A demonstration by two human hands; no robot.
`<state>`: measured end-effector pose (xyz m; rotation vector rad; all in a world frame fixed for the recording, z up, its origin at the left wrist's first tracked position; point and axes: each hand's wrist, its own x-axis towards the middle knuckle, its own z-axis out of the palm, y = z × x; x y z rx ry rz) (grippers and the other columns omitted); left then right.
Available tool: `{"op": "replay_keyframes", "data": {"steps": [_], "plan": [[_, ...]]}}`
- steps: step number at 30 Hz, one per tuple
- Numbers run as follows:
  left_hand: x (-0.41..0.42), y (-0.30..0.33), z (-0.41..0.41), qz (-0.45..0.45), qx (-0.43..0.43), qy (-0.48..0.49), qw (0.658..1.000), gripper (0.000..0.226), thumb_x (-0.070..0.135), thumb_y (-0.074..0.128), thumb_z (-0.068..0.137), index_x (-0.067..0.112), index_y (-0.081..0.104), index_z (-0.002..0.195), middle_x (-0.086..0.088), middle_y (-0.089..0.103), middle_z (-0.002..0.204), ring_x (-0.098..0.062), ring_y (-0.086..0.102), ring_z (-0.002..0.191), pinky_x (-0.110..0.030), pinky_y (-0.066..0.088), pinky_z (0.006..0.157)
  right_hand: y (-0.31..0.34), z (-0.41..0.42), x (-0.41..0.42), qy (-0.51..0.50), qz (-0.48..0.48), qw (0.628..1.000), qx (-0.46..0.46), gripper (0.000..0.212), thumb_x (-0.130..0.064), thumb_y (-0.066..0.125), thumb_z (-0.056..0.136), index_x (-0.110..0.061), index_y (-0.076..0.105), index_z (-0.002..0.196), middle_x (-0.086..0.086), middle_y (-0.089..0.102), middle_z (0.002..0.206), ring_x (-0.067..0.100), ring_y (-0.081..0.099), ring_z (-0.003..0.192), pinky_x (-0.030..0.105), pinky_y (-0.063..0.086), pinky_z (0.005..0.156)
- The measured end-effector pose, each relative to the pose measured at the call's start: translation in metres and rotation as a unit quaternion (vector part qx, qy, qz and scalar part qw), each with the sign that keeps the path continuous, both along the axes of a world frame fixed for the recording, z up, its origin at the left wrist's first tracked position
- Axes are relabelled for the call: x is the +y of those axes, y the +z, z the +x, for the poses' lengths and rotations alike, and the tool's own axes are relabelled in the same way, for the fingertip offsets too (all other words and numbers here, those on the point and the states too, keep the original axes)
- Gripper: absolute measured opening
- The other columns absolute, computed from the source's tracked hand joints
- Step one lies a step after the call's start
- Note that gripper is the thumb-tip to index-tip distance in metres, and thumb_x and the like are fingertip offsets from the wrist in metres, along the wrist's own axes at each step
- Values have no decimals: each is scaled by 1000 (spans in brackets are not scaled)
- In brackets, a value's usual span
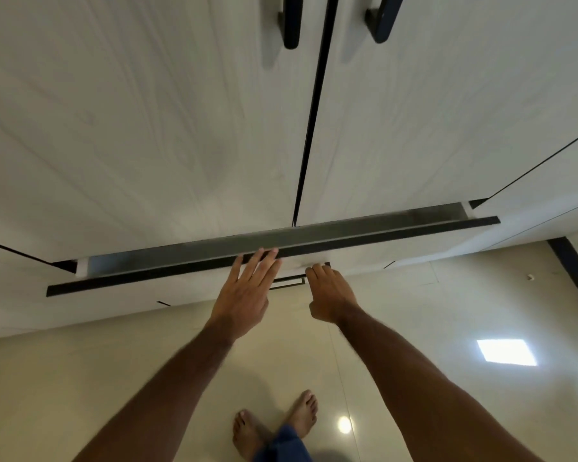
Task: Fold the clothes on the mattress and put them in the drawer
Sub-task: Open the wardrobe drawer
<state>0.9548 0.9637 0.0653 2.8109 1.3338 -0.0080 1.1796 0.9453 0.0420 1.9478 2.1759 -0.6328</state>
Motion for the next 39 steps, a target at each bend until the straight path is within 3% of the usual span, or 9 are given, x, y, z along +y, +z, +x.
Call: {"op": "replay_keyframes", "data": {"steps": [5, 9, 12, 15, 18, 24, 29, 34, 39], "plan": [[-28, -2, -7, -51, -7, -35, 998, 87, 37, 63, 94, 33, 7, 161, -12, -3, 169, -33, 9, 155, -62, 20, 119, 18, 8, -47, 48, 4, 999, 2, 64, -6, 61, 84, -11, 44, 145, 9, 46, 149, 26, 45, 134, 37, 37, 116], [-62, 3, -8, -78, -25, -31, 996, 89, 38, 58, 95, 31, 0, 161, -9, 0, 169, -30, 16, 154, -56, 23, 120, 50, 20, -73, 128, 172, 976, 46, 54, -7, 57, 85, -11, 52, 139, 9, 56, 136, 25, 53, 124, 41, 48, 104], [-81, 11, -8, -96, -45, -6, 994, 89, 36, 57, 94, 21, 1, 162, -2, 16, 167, -24, 32, 146, -46, 30, 116, 69, 21, -78, 44, 242, 968, 55, 54, -28, 52, 97, -13, 43, 148, 8, 48, 146, 25, 45, 134, 45, 40, 112], [-92, 19, -8, -106, -61, -7, 992, 76, 32, 52, 96, 19, 14, 161, 0, 39, 154, -21, 44, 133, -38, 38, 109, 73, 24, -76, -31, 100, 994, 9, 76, -58, 29, 104, -13, 13, 163, 6, 15, 169, 24, 11, 157, 47, 11, 127], [-100, 28, -8, -146, -63, -12, 987, 59, 28, 46, 101, 18, 28, 156, -2, 52, 137, -22, 54, 118, -37, 46, 98, 62, 23, -100, -8, -47, 998, -43, 85, -69, 14, 100, -15, -6, 162, 6, -6, 171, 22, -10, 157, 46, -7, 126], [-122, 42, -10, -269, -71, 49, 959, 32, 29, 40, 106, 16, 53, 133, -3, 64, 118, -24, 63, 104, -38, 50, 85, 56, 16, -149, -29, -51, 996, -59, 91, -76, 10, 96, -15, -4, 163, 5, -7, 171, 22, -10, 157, 49, -11, 125], [-148, 46, -8, -337, -71, 60, 937, 25, 28, 47, 105, 19, 64, 121, -3, 70, 101, -22, 66, 88, -34, 51, 74, 61, 19, -192, -23, -68, 996, -50, 89, -74, 6, 95, -17, -2, 162, 5, -4, 171, 22, -7, 157, 47, -10, 124], [-182, 47, -5, -394, -84, 71, 913, 25, 25, 60, 100, 14, 69, 120, -5, 68, 116, -23, 65, 106, -39, 51, 92, 64, 19, -238, -28, -88, 995, -43, 81, -68, 15, 101, -17, 4, 163, 5, 1, 171, 22, -3, 158, 47, -9, 125], [-218, 42, -3, -441, -44, 96, 891, 30, 31, 56, 102, 18, 59, 129, -6, 67, 127, -21, 63, 110, -41, 51, 97, 65, 20, -275, -32, -100, 994, -32, 75, -62, 23, 105, -18, 8, 163, 4, 4, 171, 22, -1, 158, 47, -7, 125]]}}
